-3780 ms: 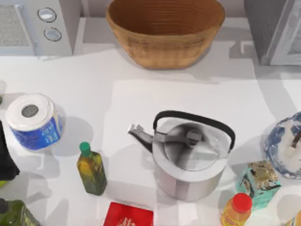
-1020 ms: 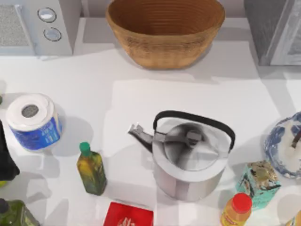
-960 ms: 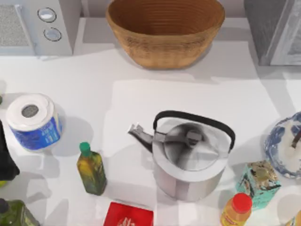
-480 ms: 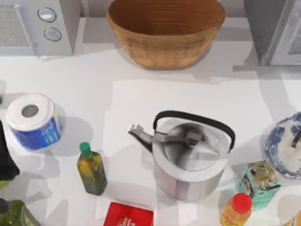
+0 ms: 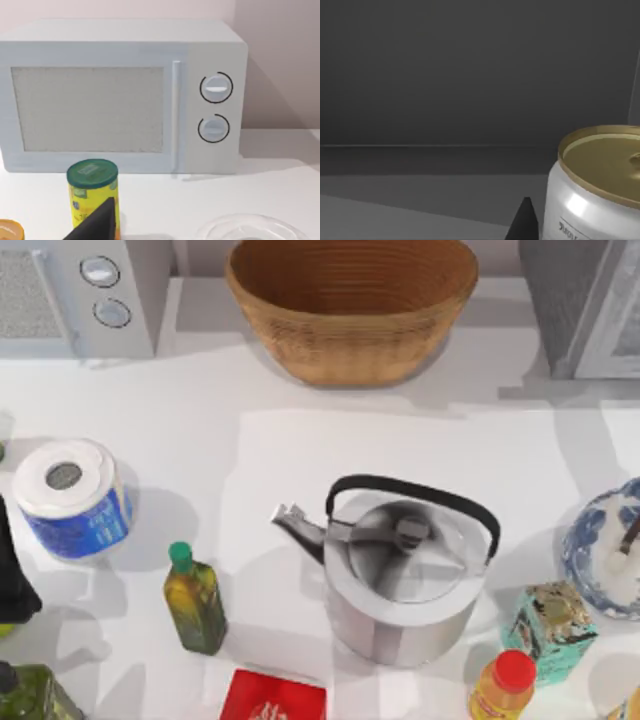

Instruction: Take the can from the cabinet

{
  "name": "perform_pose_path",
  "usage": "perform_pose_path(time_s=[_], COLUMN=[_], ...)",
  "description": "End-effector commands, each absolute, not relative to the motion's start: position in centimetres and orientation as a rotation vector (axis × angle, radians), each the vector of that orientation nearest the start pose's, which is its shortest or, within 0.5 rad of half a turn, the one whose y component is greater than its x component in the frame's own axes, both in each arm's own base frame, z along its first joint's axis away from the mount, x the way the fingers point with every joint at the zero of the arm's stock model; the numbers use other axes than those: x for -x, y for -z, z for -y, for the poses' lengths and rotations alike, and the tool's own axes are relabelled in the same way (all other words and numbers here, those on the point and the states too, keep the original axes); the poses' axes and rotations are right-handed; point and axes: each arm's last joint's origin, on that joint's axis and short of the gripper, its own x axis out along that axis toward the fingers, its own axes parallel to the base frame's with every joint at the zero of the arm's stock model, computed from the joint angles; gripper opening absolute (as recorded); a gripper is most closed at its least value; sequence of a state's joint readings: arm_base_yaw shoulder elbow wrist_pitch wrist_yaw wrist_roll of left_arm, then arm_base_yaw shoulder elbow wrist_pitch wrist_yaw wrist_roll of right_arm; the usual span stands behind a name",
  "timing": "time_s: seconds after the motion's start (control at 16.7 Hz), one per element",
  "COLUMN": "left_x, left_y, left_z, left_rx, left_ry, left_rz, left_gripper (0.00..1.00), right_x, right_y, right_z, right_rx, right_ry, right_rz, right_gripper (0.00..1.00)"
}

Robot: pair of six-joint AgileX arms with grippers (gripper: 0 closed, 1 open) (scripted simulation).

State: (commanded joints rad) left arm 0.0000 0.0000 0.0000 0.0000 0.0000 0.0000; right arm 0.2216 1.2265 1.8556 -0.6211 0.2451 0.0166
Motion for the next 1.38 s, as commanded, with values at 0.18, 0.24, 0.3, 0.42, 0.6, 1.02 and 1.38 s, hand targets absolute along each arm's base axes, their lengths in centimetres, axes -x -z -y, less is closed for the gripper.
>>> perform_pose_path(time_s=[0.18,0.24,0.3,0.42,0.6,1.02,1.38], left_x=[-10.6,-10.6,-10.6,-10.6,-10.6,-10.6,-10.6], left_y=[-16.0,-16.0,-16.0,-16.0,-16.0,-16.0,-16.0], left_z=[0.1,0.1,0.1,0.1,0.1,0.1,0.1], left_rx=[0.000,0.000,0.000,0.000,0.000,0.000,0.000], left_ry=[0.000,0.000,0.000,0.000,0.000,0.000,0.000], left_rz=[0.000,0.000,0.000,0.000,0.000,0.000,0.000], left_gripper=[1.00,1.00,1.00,1.00,1.00,1.00,1.00], right_x=[-18.7,-18.4,-18.0,-17.0,-15.1,-11.3,-10.6], right_y=[-52.9,-52.2,-51.2,-48.8,-43.7,-28.2,-17.9], right_z=[-3.8,-3.6,-3.4,-2.9,-2.1,-0.6,0.0], right_rx=[0.001,0.002,0.004,0.007,0.010,0.005,0.000], right_ry=[0.015,0.015,0.014,0.011,0.006,0.000,-0.001], right_rz=[-0.001,-0.007,-0.014,-0.029,-0.046,-0.053,-0.021], right_gripper=[0.00,0.00,0.00,0.00,0.00,0.00,0.00])
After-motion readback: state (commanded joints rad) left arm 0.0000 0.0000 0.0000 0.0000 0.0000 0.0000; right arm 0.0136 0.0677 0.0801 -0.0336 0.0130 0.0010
